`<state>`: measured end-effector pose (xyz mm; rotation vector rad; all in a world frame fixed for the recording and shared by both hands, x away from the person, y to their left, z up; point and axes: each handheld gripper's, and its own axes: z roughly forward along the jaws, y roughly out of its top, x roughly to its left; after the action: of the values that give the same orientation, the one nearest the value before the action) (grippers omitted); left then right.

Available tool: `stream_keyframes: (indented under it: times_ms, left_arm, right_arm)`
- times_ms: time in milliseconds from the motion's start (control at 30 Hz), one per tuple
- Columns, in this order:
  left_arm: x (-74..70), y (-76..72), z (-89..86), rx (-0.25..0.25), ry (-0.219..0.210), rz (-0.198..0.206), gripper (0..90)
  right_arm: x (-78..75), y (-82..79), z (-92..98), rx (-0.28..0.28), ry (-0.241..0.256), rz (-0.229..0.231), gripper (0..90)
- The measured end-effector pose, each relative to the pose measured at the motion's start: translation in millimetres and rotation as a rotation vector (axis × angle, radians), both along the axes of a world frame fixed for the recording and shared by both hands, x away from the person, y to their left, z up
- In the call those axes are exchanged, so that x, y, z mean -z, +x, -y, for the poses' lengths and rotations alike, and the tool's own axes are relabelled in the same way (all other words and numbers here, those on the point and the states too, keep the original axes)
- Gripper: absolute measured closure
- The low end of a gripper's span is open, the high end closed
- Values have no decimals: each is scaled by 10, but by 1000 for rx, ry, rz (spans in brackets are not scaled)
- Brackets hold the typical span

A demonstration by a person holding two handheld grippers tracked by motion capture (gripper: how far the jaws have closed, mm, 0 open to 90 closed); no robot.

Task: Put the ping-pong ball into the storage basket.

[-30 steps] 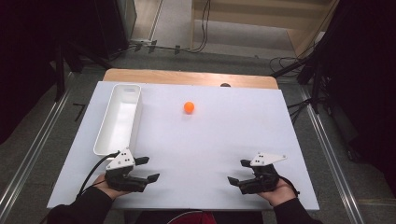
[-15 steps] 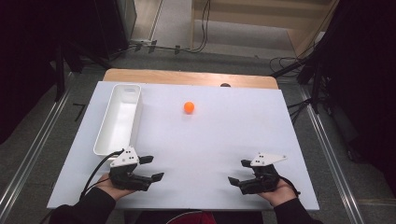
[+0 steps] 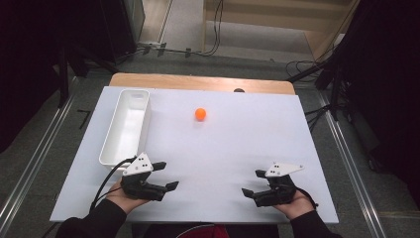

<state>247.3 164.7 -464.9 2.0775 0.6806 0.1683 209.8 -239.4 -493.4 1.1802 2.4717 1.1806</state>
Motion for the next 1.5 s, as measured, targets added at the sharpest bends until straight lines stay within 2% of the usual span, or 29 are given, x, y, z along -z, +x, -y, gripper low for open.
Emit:
stream_keyframes:
  times_ms: [67,200,367,567,600,667,733,933,1033,1233,1400,1500]
  left_arm:
    - [-27,4,23,5,10,11,219]
    - [-56,19,57,-6,-10,11,220]
    - [-58,47,77,3,-26,8,220]
    - [-47,42,132,7,-9,40,228]
    - [-44,45,139,10,-12,37,262]
    - [-39,57,153,13,-10,21,262]
    - [-30,60,174,12,-8,22,261]
    - [-18,95,231,-2,0,8,222]
    - [-11,116,264,-12,11,-4,174]
    - [-8,136,305,-14,7,12,174]
    - [-10,163,350,-4,5,2,174]
    - [-13,166,378,-6,10,17,174]
  right_arm:
    - [0,0,1,0,0,0,148]
    - [-1,-1,2,-3,1,4,148]
    - [0,-1,0,-3,1,4,148]
    - [2,1,0,-2,-4,4,148]
    - [2,1,-1,-2,-4,3,148]
    - [3,1,-1,-3,-4,3,148]
    - [5,2,0,-6,-8,4,148]
    - [6,2,0,-7,-12,6,148]
    - [5,1,0,-7,-11,6,148]
    - [6,1,1,-7,-10,5,148]
    - [7,1,0,-8,-9,2,148]
    - [7,2,1,-8,-11,3,148]
